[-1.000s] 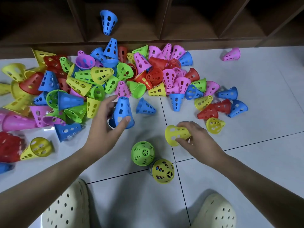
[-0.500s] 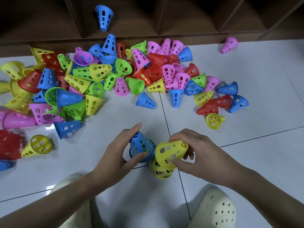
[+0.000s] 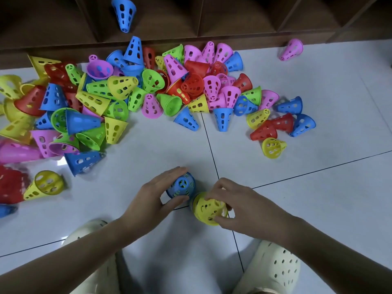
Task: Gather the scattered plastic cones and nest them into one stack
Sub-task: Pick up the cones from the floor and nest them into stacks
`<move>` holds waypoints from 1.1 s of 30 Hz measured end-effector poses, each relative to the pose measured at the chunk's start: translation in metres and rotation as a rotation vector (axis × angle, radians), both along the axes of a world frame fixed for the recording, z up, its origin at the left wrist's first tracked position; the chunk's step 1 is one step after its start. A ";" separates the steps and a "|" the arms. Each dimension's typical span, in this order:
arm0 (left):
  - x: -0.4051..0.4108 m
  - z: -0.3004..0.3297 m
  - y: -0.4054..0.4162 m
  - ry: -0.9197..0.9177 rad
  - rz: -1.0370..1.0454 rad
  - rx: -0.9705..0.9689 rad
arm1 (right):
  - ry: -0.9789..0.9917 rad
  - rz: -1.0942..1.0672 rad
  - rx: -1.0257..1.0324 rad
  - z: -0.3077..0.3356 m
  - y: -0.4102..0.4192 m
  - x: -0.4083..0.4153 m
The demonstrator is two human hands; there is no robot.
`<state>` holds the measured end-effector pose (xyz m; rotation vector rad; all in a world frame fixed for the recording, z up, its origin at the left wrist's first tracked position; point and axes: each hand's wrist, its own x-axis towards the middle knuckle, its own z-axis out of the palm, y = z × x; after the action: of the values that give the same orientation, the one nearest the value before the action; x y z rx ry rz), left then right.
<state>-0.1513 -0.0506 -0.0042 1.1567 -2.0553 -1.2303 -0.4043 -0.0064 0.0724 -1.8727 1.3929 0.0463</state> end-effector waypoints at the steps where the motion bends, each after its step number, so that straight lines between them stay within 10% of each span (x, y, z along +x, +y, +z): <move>1: 0.001 0.000 0.000 -0.007 -0.004 0.003 | 0.026 0.036 0.003 -0.005 0.002 0.004; 16: 0.000 0.022 -0.069 -0.032 -0.142 -0.011 | -0.155 -0.315 0.124 -0.027 0.006 -0.028; 26: -0.113 0.040 -0.150 -0.537 -0.452 0.043 | -0.252 -1.071 -0.344 -0.050 -0.008 -0.129; 33: -0.144 0.013 -0.185 -1.039 -0.769 -0.480 | -0.098 -1.238 -0.272 -0.099 -0.025 -0.175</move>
<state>-0.2957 -0.2356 0.0092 0.8310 -3.5250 -0.2349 -0.5794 -0.0310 -0.0269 -0.8864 2.3119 -0.8558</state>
